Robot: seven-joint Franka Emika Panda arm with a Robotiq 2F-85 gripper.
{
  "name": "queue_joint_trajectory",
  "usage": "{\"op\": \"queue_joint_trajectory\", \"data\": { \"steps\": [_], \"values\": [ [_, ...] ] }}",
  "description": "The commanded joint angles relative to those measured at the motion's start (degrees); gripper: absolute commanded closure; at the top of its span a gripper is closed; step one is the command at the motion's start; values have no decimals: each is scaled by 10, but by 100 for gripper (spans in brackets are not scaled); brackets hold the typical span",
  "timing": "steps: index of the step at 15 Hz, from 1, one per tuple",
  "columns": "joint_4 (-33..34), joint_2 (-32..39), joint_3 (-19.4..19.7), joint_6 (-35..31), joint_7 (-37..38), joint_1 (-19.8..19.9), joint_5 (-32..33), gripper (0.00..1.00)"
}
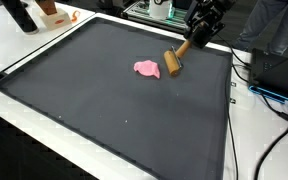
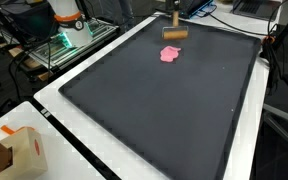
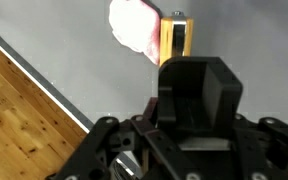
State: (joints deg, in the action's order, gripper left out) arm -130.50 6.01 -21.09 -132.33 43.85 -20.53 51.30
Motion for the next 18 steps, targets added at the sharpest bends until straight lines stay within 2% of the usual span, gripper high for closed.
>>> {"op": "queue_joint_trajectory", "data": {
  "steps": [1,5,11,18],
  "values": [
    [26,28,6,44,66,-27,60,76],
    [52,61,0,109,101,-50,89,76],
    [79,89,0,114,126,-72,81,76],
    [104,114,1,165,140,-92,85,76]
  ]
}}
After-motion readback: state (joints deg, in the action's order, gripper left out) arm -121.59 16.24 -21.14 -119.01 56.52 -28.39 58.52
